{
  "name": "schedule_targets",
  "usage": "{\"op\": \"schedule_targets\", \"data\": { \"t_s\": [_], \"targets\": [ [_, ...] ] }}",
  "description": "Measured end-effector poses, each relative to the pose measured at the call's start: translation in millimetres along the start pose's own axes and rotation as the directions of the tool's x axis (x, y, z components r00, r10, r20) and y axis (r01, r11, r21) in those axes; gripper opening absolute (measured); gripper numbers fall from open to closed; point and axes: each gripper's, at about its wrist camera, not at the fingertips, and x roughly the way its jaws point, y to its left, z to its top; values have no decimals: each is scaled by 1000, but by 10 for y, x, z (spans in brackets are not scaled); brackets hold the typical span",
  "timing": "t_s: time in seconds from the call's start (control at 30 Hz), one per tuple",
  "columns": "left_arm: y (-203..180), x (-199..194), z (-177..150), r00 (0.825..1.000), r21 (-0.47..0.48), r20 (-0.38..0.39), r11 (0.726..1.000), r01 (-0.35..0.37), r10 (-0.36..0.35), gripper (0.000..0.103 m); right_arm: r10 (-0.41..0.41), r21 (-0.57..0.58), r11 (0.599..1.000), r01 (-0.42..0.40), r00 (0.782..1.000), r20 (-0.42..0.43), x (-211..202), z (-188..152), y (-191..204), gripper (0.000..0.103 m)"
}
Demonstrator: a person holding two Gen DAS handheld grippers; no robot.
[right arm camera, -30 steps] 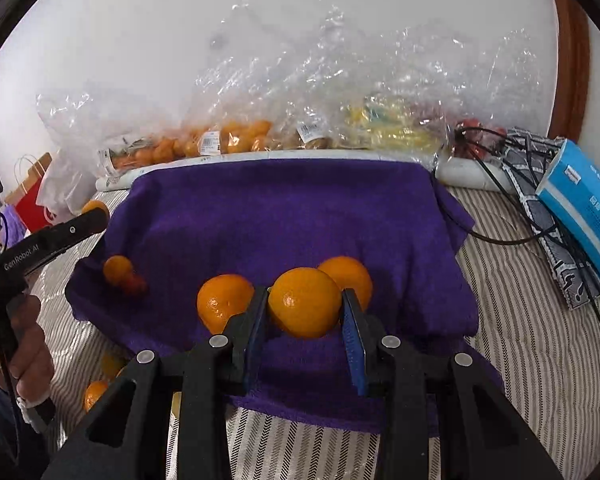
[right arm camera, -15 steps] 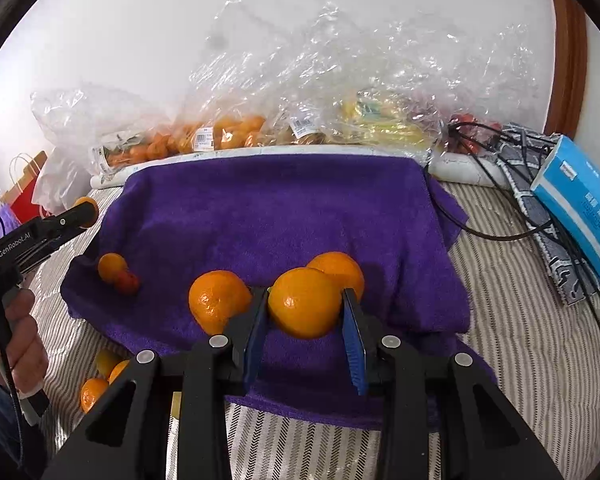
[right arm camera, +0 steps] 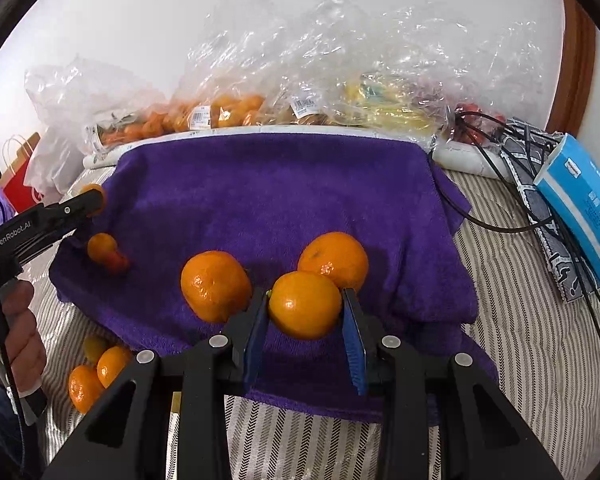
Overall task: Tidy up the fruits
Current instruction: 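Carry the orange and the oblong fruit over the purple towel with both tools, then open both tools to release the fruits onto the towel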
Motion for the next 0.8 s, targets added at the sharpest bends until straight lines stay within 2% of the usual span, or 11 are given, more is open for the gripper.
{"op": "schedule_targets", "data": {
  "t_s": [0.17,0.27,0.53,0.67,0.73,0.8],
  "targets": [
    [-20,59,-29,999,5,-30,1000,-16,16,41,1,-25,1000,0,998,63,-116,1,21,36],
    [-20,99,-41,999,10,-46,1000,-28,28,41,26,-19,1000,-24,994,106,-203,8,7,43],
    [-27,116,-55,997,28,-52,998,-51,53,42,70,-10,998,-69,983,168,-333,13,2,43],
    [-43,85,-42,998,36,-39,998,-51,53,42,69,-20,998,-66,978,196,-370,16,42,45],
    [-69,41,-34,998,45,-23,998,-53,54,49,58,-28,998,-53,975,215,-390,5,69,45],
    [-104,-11,-21,997,65,5,995,-74,74,51,55,-34,998,-49,971,232,-411,-3,92,45]
  ]
}}
